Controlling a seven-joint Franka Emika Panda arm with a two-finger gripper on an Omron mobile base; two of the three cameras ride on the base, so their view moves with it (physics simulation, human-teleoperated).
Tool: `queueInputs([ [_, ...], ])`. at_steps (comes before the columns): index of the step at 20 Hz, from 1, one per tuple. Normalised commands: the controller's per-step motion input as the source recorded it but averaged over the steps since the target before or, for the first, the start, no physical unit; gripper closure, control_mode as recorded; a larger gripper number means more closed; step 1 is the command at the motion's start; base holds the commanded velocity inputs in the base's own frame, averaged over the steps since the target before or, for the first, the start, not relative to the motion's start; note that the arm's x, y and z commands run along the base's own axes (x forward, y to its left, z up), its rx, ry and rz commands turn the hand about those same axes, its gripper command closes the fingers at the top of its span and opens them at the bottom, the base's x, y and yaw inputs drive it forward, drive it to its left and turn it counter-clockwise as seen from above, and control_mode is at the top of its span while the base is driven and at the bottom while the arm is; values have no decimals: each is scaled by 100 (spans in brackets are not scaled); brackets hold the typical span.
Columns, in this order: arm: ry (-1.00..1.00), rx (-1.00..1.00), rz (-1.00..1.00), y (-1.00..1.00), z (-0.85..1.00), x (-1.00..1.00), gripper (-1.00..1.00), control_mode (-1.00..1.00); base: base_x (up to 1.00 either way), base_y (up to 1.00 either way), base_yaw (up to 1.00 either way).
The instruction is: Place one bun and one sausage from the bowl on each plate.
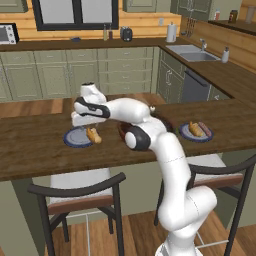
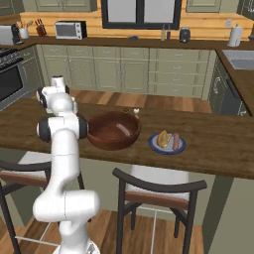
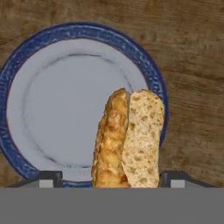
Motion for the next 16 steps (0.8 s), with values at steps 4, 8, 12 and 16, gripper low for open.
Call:
queueInputs([
  [4, -10, 4, 0, -99, 22, -79, -100, -100, 0, 0, 0],
  [8, -8, 7, 0, -100, 14, -94, -100, -100, 0, 0, 0],
  [12, -15, 6, 0, -100, -4, -100, -100, -100, 0, 0, 0],
  [16, -12, 5, 1, -100, 0, -45, -100, -100, 0, 0, 0],
])
